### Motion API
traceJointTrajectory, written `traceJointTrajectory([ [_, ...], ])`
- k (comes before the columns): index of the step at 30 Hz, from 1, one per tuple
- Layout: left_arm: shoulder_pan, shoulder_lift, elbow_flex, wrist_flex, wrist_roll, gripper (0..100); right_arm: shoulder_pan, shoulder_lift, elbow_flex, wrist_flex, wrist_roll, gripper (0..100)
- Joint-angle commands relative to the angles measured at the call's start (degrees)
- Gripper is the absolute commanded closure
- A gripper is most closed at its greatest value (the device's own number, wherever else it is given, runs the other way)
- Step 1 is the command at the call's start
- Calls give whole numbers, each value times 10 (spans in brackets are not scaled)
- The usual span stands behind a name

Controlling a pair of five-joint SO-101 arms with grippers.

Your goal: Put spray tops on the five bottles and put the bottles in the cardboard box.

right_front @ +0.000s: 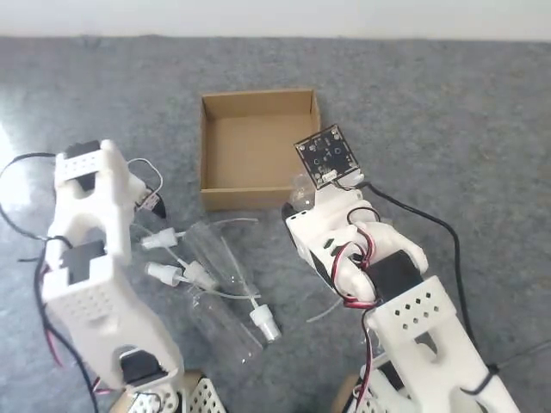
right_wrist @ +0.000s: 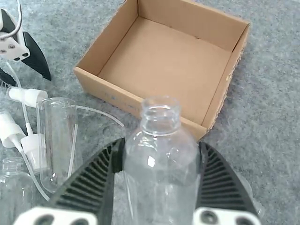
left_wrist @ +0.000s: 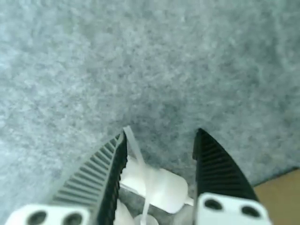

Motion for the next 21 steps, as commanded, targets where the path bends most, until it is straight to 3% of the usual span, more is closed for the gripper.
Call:
traceJointTrajectory([
  [1, 0, 26, -41, 5, 2, 780, 7, -16, -5, -14, 0, 868],
  [6, -2, 26, -49, 19, -17, 782, 7, -16, -5, -14, 0, 868],
  [21, -25, 26, -159, 172, -84, 783, 7, -16, -4, -14, 0, 868],
])
